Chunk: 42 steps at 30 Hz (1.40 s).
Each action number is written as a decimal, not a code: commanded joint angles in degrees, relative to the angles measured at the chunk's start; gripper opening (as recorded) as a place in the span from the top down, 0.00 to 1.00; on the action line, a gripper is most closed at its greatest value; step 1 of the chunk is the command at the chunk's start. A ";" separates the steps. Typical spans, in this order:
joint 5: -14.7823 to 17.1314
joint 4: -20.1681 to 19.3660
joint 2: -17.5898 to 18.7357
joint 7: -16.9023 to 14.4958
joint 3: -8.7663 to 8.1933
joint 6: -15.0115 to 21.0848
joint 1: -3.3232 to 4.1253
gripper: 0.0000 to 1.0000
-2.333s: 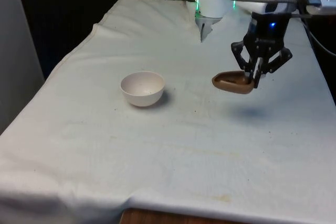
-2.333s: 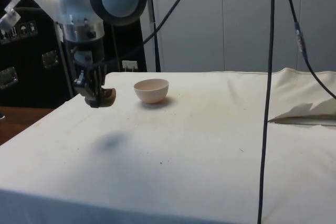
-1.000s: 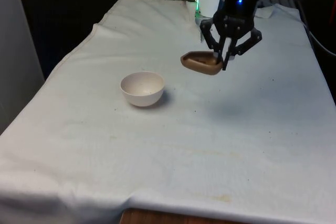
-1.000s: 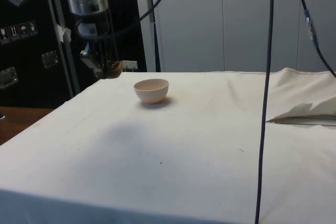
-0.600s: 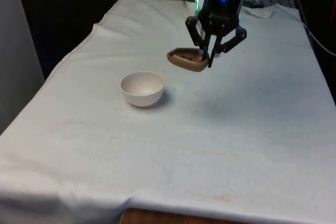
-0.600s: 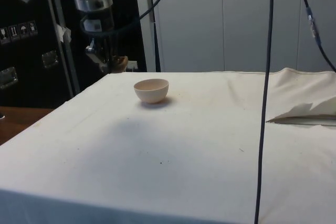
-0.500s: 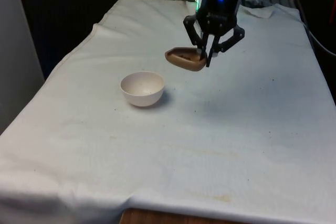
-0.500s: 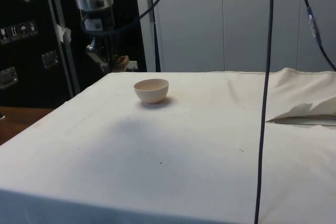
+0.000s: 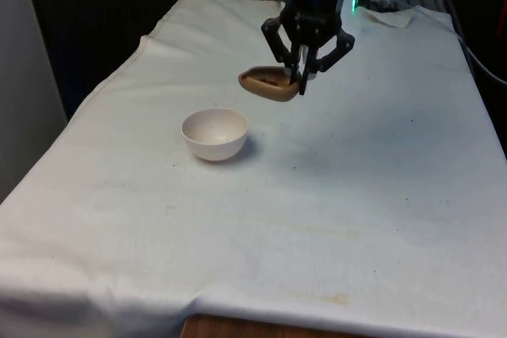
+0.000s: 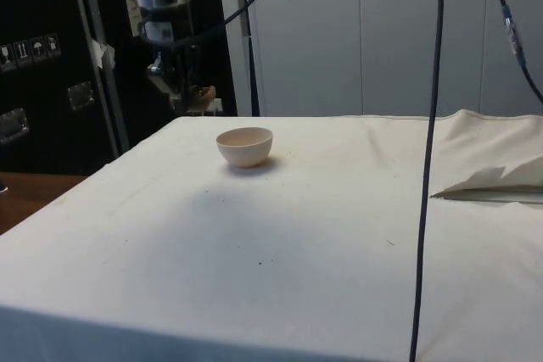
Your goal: Pour the coffee beans from the cup into the bowl.
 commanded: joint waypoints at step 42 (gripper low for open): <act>19.08 -2.81 -1.72 -18.39 -8.42 -0.23 -1.26 1.00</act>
